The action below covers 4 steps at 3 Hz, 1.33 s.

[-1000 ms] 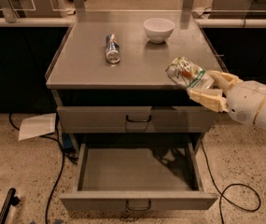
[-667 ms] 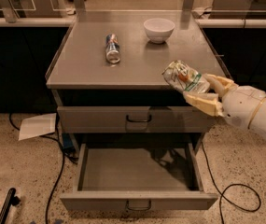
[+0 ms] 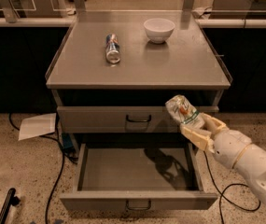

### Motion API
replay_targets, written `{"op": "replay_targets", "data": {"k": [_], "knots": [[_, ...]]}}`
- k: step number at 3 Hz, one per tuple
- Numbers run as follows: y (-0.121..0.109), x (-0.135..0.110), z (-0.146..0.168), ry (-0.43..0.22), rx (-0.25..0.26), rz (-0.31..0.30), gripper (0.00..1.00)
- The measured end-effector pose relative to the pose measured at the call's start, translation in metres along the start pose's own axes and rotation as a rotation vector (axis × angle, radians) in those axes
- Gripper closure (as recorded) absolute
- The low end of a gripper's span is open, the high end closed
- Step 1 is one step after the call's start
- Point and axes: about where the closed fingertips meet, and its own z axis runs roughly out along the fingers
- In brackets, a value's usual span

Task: Place 7up can into middle drawer

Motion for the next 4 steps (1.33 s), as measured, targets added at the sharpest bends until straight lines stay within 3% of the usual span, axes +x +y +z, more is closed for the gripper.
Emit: {"op": "replay_targets", "data": {"k": [2,4], "knots": [[-0.004,0.105,-0.004,0.095,0.065,0.164,1.00],[-0.010,0.209,-0.001,0.335,0.055,0.307,1.00]]}}
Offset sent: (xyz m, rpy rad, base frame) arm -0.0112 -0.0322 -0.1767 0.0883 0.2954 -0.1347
